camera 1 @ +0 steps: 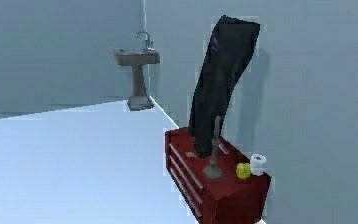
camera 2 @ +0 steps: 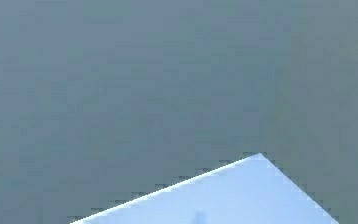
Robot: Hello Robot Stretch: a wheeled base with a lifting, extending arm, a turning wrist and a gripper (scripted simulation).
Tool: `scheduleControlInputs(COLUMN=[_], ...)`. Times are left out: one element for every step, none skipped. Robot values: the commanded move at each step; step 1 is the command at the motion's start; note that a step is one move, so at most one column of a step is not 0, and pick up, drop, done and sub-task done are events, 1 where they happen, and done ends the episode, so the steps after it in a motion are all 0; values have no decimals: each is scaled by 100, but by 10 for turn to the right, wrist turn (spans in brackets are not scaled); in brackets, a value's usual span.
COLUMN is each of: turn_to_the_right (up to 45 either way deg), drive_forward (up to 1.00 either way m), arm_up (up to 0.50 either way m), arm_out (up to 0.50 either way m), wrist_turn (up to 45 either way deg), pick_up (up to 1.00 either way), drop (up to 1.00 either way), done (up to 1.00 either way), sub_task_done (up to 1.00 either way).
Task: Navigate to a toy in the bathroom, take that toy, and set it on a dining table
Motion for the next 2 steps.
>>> scheduleControlInputs(turn_to_the_right=[0,-450], drive_forward=[40,0], arm_up=[0,0], arm_out=[0,0], wrist_turn=[0,0], pick_up=[0,0], drop=[0,0], done=[0,0], sub_task_done=[0,0])
